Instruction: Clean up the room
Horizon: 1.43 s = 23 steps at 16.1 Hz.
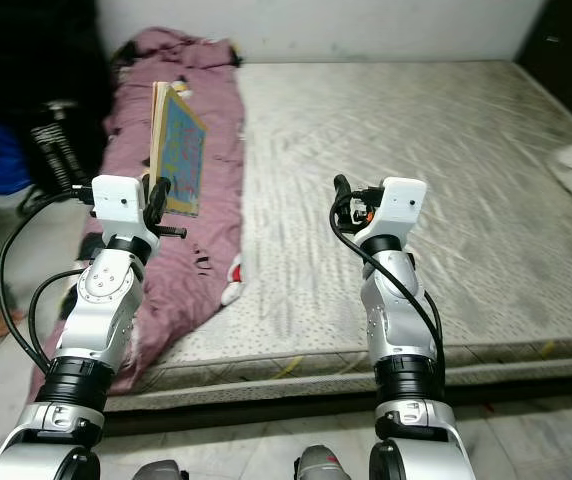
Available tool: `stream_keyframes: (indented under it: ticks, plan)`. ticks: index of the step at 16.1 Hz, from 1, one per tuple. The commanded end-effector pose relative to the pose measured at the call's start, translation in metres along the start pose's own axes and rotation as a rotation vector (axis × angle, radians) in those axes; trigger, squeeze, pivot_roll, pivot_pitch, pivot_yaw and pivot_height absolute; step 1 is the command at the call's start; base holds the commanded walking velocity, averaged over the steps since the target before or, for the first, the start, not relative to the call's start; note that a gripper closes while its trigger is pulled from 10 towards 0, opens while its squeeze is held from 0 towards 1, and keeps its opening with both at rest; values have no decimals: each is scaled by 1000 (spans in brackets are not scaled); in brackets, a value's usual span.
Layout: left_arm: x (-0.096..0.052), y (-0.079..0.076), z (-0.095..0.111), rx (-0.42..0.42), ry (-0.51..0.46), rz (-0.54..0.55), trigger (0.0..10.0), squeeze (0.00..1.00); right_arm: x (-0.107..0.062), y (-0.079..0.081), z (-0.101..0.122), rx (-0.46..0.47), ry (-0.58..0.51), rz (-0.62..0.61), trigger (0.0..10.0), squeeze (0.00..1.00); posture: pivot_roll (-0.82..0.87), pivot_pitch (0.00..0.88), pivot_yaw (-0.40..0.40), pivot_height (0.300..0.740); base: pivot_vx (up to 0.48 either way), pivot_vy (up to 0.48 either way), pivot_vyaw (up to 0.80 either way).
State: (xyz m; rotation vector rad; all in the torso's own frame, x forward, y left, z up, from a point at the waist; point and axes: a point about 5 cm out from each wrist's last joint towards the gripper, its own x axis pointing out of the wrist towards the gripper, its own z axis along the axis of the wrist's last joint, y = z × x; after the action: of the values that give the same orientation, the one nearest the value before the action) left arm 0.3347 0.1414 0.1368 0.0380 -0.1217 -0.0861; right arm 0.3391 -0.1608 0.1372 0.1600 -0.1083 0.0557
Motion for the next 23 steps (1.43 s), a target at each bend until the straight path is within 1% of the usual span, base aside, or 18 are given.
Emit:
stream_keyframes:
  ticks: [1,10,23]
  plan:
    - [4,1,12,6,-55,2,10000,0,4,3,3,-4,-6,12,10000,0,-18,0,9,740,0,0,0]
    - [3,2,10,-5,-49,14,10000,0,5,4,3,-14,1,21,10000,0,-20,0,-2,740,0,-276,0]
    - [4,2,9,-14,-48,23,10000,0,7,7,3,-26,3,35,10000,0,-23,0,-8,740,0,-341,0]
